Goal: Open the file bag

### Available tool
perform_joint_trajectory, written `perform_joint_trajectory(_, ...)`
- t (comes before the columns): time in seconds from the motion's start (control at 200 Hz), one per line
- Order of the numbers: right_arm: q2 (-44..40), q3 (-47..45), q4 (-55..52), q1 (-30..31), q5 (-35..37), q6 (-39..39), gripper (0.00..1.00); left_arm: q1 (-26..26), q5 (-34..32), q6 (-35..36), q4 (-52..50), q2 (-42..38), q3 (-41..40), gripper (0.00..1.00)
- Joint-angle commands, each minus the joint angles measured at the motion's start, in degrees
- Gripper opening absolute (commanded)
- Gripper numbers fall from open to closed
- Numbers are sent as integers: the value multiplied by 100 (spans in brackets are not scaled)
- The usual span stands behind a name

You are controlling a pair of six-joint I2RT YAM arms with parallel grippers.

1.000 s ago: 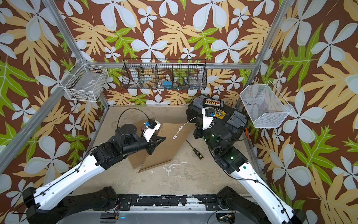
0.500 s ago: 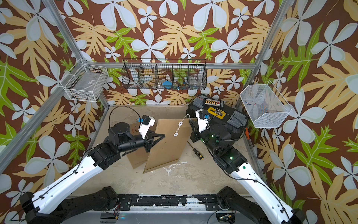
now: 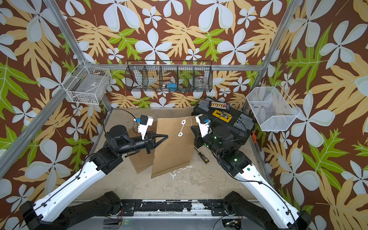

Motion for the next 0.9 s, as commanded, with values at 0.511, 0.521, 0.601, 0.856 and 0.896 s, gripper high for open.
perform_joint_trajectory(0.511,118,-116,-318,6,-381,-211,0,375,395,-359,441,111,19,2)
perform_joint_trajectory(0.521,116,-124,-325,7,-391,-211,0,375,392,-359,429,111,22,2)
perform_joint_trajectory(0.601,107,-151,-373,14,-452,-200,0,392,345,-333,401,74,16,0)
perform_joint_trajectory(0.856,146,-215,-535,16,-690,-290,0,418,260,-306,391,-4,-24,0)
perform_joint_trajectory(0.896,145,-223,-540,16,-750,-289,0,419,259,-300,368,-22,-15,0)
